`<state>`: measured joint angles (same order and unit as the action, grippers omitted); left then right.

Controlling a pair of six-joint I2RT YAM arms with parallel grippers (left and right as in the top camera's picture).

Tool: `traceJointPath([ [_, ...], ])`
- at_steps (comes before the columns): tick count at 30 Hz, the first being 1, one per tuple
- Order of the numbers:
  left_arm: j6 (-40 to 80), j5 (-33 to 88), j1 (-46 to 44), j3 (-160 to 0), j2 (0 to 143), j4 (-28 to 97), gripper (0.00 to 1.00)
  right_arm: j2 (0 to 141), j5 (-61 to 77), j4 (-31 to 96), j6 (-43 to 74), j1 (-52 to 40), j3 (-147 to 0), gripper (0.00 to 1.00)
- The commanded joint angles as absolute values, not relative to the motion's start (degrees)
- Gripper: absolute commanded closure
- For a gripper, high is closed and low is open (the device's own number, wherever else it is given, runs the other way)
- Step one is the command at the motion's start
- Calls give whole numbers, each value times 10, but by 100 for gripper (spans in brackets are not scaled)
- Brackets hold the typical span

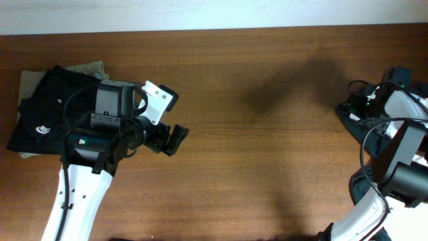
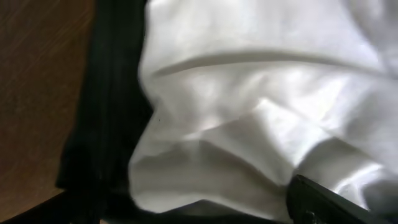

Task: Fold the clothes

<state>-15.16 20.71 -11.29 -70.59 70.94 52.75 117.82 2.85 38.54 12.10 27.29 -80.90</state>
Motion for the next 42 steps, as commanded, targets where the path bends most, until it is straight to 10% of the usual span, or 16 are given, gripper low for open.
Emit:
traceJointPath([
  [1, -146, 205, -115, -711, 708, 528, 1, 1185, 43, 381, 130, 293, -817, 29],
  [5, -146, 205, -115, -711, 708, 528, 1, 1185, 68, 368, 129, 281, -816, 55],
  [7, -146, 205, -115, -711, 708, 528, 1, 1185, 58, 373, 130, 273, -817, 96],
  [20, -146, 174, -115, -761, 707, 507, 1, 1015, 108, 684, 83, 183, -1173, 96],
  [28, -146, 166, -115, -865, 707, 565, 1, 960, 159, 727, 75, -240, -1173, 95],
  [31, -146, 167, -115, -865, 707, 569, 1, 967, -7, 776, 116, -348, -1173, 44],
  [42, -146, 141, -281, -863, 884, 577, 1, 891, 6, 872, 185, -15, -1173, 29],
])
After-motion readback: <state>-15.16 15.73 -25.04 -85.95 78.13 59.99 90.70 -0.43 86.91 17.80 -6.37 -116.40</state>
